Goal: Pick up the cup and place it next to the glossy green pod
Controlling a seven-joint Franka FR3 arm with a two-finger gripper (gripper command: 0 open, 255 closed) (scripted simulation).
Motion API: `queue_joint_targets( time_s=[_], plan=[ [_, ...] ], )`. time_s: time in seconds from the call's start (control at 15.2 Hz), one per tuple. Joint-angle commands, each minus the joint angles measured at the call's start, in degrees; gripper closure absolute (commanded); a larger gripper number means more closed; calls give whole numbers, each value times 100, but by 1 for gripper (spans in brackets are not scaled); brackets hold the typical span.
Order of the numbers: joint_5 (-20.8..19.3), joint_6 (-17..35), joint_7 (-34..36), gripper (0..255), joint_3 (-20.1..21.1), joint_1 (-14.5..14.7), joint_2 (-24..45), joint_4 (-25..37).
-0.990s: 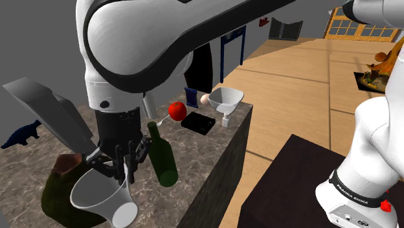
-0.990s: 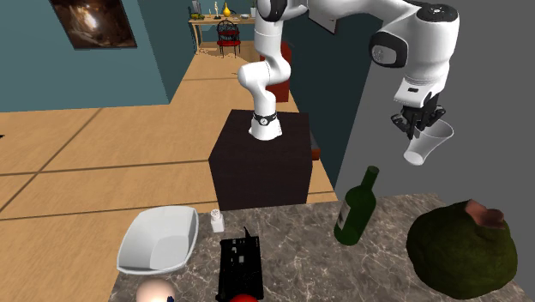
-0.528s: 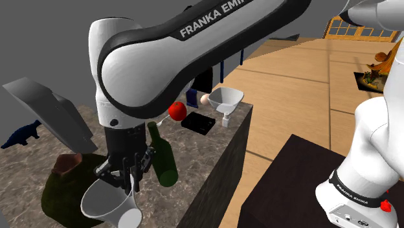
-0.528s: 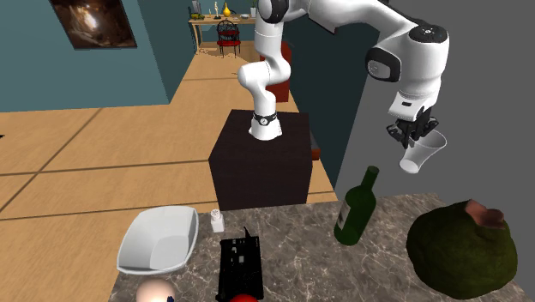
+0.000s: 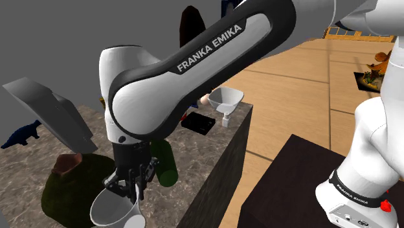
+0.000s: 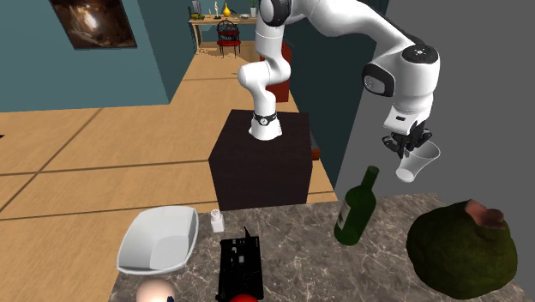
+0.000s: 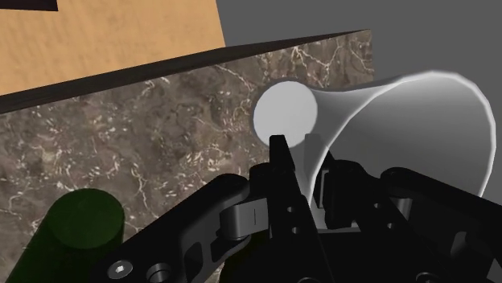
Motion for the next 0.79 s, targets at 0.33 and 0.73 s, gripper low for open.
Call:
queue_joint_targets(
  time_s=[0.33,0.73],
  plan=[
    [31,474,-143,255,2,19,258,-232],
    [50,847,-252,255,3,40,515,-363]
  ],
)
